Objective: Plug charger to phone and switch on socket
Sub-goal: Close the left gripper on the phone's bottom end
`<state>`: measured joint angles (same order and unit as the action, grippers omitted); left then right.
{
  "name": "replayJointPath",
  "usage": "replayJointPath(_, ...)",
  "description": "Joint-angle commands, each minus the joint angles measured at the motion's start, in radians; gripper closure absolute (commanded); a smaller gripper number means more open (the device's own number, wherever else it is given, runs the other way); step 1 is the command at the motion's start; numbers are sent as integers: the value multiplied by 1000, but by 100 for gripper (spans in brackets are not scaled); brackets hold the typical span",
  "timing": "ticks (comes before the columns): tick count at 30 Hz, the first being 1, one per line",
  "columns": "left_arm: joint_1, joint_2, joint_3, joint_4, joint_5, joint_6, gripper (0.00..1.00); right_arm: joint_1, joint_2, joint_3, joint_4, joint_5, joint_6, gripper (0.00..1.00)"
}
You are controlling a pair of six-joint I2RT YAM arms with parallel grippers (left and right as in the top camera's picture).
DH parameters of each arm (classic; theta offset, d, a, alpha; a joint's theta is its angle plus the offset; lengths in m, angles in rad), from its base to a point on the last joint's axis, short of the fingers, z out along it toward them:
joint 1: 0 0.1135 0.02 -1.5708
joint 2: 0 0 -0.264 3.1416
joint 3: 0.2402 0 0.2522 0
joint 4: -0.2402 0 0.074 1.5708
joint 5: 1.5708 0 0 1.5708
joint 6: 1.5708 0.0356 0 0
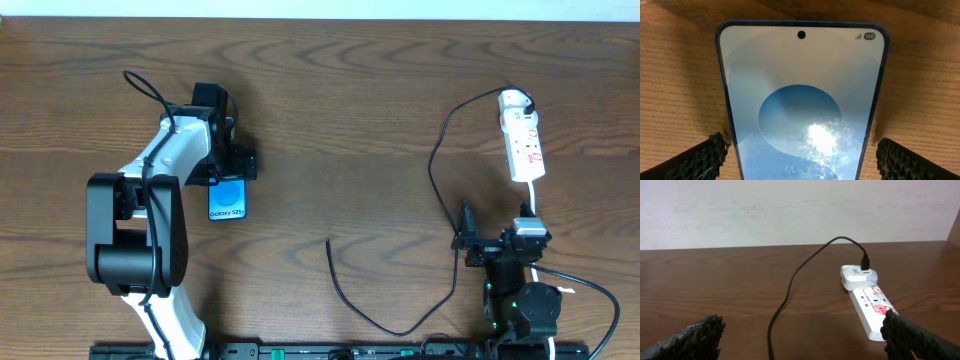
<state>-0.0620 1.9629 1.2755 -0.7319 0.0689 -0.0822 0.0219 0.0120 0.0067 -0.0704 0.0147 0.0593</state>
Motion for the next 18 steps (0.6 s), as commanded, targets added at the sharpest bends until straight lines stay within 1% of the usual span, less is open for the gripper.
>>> replayJointPath(1, -2, 11, -13, -8, -2, -10, 2, 6, -7, -1, -4, -2, -12, 1)
replayJointPath(18, -2, 11, -13, -14, -2, -10, 2, 6, -7, -1, -4, -2, -12, 1)
